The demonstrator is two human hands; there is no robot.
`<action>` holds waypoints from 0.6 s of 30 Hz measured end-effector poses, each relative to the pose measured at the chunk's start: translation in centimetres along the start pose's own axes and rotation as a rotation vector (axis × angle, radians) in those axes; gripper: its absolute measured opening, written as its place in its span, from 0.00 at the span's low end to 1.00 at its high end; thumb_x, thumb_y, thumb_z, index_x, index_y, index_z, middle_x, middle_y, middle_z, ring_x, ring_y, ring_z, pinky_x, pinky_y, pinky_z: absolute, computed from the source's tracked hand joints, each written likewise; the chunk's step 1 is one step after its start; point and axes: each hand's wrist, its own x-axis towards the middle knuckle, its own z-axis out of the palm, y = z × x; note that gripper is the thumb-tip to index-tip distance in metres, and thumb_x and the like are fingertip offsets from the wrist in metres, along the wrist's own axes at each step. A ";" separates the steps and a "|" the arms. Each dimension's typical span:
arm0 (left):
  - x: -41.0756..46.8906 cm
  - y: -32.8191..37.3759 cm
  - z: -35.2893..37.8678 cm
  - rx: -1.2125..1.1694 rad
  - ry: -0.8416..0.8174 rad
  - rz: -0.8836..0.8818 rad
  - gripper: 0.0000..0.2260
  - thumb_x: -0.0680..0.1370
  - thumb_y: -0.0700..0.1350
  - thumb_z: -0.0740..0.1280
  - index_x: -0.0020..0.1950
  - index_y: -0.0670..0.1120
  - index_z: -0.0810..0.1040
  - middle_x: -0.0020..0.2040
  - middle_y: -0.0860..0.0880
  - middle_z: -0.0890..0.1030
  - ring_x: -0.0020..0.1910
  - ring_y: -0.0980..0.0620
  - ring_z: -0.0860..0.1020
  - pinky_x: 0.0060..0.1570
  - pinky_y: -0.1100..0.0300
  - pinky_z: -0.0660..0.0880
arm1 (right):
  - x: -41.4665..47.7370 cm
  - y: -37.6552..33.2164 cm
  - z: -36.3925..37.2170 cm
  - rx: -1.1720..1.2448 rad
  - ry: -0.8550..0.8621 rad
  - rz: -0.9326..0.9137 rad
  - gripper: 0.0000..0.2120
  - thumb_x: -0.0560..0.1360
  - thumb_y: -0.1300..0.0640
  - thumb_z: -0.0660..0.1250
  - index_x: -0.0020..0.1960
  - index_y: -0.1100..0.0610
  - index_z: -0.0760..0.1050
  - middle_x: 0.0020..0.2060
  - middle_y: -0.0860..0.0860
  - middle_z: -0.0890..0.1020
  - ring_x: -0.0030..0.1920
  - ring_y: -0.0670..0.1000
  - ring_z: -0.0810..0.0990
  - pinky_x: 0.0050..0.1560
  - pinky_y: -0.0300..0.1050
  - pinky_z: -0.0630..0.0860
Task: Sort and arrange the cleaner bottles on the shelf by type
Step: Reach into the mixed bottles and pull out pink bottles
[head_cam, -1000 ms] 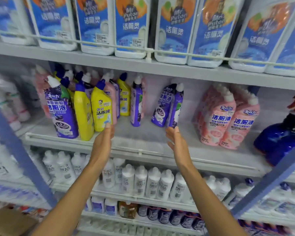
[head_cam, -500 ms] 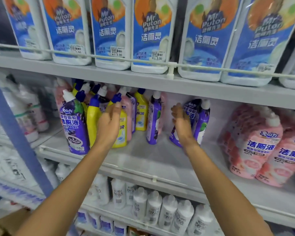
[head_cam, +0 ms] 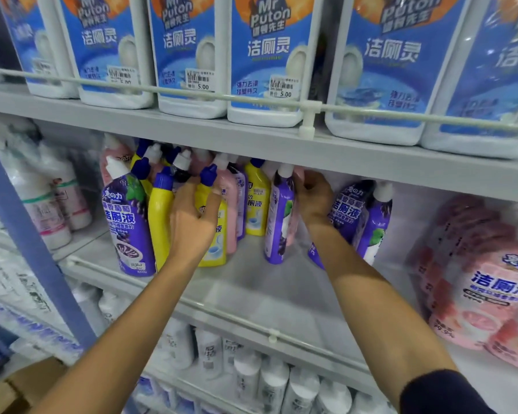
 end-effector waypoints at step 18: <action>-0.7 -3.8 3.1 0.137 -0.317 -0.080 0.22 0.74 0.61 0.72 0.61 0.52 0.71 0.54 0.47 0.82 0.52 0.43 0.81 0.50 0.45 0.79 | -2.5 1.5 -1.9 -0.070 0.091 -0.089 0.22 0.75 0.43 0.73 0.61 0.57 0.78 0.53 0.55 0.85 0.54 0.57 0.84 0.55 0.49 0.80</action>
